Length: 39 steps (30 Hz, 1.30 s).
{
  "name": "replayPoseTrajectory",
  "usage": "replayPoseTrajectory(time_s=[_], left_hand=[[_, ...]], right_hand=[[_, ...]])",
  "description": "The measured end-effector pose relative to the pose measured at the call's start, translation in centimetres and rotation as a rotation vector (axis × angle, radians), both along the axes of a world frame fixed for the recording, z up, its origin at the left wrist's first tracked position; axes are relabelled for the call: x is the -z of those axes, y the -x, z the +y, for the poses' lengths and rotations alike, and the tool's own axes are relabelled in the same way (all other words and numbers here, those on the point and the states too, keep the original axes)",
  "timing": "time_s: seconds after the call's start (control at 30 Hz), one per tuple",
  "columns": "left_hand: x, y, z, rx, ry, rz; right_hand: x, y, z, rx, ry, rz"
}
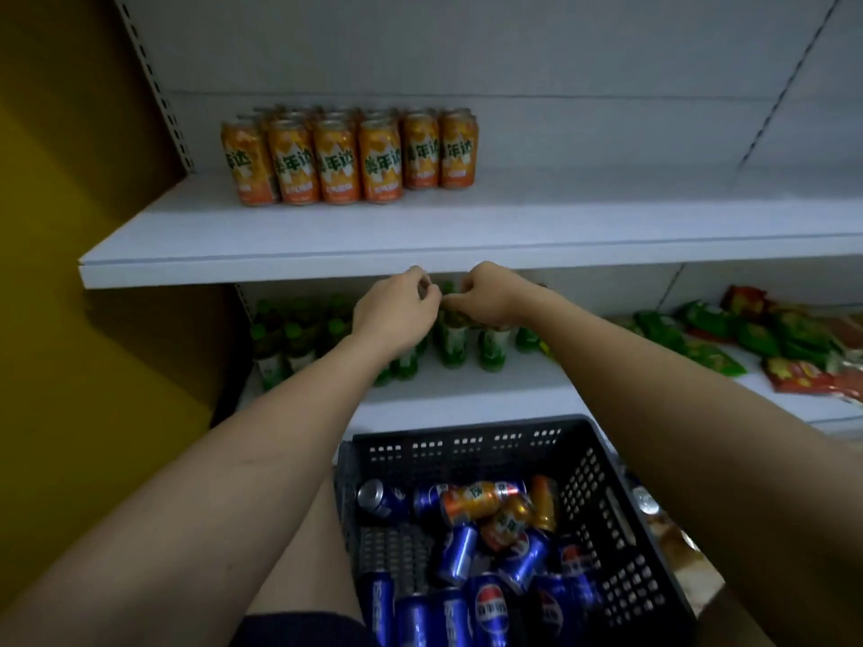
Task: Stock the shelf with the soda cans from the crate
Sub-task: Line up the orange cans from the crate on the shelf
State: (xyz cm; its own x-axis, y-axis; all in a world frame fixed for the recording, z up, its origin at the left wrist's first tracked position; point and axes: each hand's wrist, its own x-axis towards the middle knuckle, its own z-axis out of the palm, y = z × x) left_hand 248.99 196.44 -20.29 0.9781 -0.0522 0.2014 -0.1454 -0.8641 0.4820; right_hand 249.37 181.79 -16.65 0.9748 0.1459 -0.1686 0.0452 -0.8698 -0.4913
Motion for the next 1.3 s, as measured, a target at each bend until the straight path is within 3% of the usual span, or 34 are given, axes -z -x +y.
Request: replayPoseTrajectory(time_s=[0.43,0.73,1.0,1.1,1.2,1.3], left_hand=[[17.2,4.9,-2.8,-0.088,0.041,0.507],[28.4,6.5,-2.5,-0.132,-0.024,0.703],[36.3,4.8,-2.0,-0.102,-0.126,0.757],[38.2,3.6,-2.0,-0.096,-0.178,0.793],[39.2,2.5,-2.3,-0.108,-0.211,0.823],[40.0,2.0,-2.5,-0.113,-0.192,0.825]], right_hand=[[17.4,4.2,-1.7,0.112,-0.127,0.281],[30.7,6.1,-2.1,0.436,-0.26,0.499],[44.1,5.2,-0.9,0.969,-0.721,0.845],[44.0,3.4,0.1,1.184,-0.961,0.946],[44.7,1.9,0.5,1.234,-1.031,1.017],[44.6,2.0,0.6,1.143,-1.204,1.008]])
